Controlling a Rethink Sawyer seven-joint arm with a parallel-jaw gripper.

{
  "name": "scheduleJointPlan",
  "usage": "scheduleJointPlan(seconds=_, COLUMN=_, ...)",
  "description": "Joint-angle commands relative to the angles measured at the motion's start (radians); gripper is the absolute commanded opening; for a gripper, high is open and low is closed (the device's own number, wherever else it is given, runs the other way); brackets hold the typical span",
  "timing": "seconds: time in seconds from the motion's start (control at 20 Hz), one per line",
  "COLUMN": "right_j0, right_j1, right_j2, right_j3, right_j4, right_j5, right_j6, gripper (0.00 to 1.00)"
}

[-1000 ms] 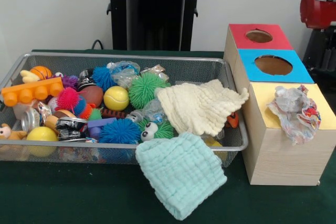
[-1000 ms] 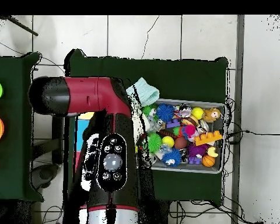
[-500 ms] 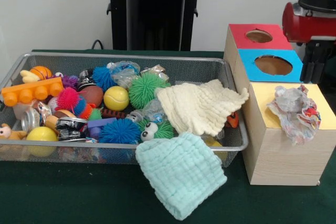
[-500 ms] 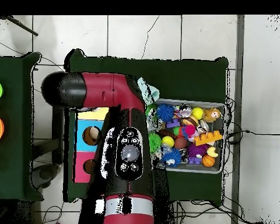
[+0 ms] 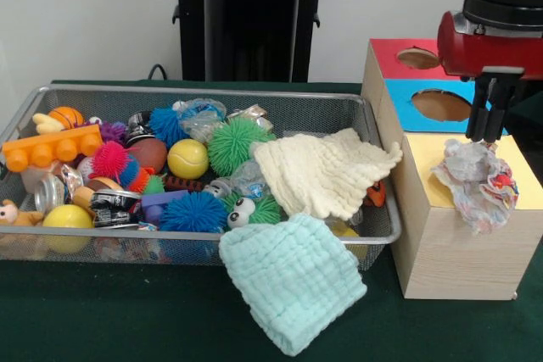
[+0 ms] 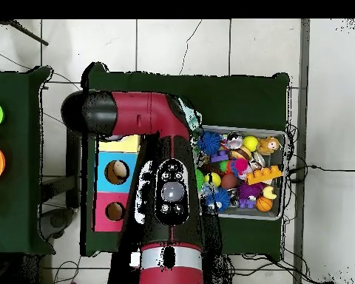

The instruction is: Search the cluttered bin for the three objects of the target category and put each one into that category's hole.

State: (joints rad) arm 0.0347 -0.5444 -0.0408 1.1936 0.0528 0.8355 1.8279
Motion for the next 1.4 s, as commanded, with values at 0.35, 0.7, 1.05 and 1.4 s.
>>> scheduleJointPlan(seconds=0.35, right_j0=0.013, right_j1=0.052, right_j2=0.076, right_j3=-0.024, right_j4=-0.096, right_j5=-0.005, right_j6=-0.012, gripper=0.00)
scheduleJointPlan(seconds=0.7, right_j0=0.019, right_j1=0.067, right_j2=0.079, right_j3=-0.022, right_j4=-0.117, right_j5=-0.039, right_j6=0.007, gripper=0.00)
scheduleJointPlan(seconds=1.05, right_j0=0.009, right_j1=0.067, right_j2=0.096, right_j3=0.000, right_j4=-0.124, right_j5=-0.069, right_j6=0.002, gripper=0.00)
scheduleJointPlan(seconds=1.4, right_j0=0.004, right_j1=0.080, right_j2=0.105, right_j3=0.022, right_j4=-0.131, right_j5=-0.125, right_j6=-0.005, gripper=0.00)
